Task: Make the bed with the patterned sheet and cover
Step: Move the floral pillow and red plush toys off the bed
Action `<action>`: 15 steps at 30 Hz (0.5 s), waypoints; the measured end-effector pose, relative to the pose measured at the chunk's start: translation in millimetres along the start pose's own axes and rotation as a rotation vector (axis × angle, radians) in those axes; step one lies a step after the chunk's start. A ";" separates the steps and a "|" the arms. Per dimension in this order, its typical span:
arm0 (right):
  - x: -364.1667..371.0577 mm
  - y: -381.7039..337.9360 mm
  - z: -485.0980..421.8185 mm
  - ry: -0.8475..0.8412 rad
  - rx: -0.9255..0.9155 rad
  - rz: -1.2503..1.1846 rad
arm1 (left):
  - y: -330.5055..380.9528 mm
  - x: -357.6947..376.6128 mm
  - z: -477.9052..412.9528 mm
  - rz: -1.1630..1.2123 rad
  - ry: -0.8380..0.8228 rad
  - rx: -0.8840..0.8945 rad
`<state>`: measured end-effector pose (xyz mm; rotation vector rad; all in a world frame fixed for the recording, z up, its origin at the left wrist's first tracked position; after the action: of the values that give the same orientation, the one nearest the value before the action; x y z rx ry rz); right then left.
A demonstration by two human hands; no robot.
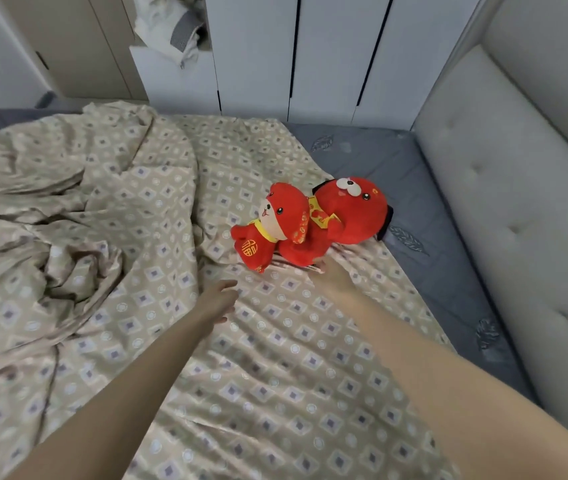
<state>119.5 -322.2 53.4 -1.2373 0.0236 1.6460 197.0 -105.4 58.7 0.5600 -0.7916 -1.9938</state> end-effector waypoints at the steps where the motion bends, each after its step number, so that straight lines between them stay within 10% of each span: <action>1: 5.9 -0.6 -18.3 -0.012 0.022 -0.047 | -0.3 3.2 -16.7 -0.009 0.000 -0.008; 15: 86.1 10.9 -191.4 -0.217 0.354 -0.673 | -11.5 13.3 -175.3 -0.046 0.019 -0.024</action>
<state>250.0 -371.5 -103.7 -0.6826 -0.2070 1.1111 297.5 -167.0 -72.1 0.5871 -0.7489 -2.0343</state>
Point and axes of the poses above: each hand's wrist, its own z-axis away from the middle knuckle, its own x-axis out of the palm, y = z × x, the point moved 6 cm from there along -z, towards the middle knuckle, and after that the axes turned 15 degrees about z, right-handed, at the moved point
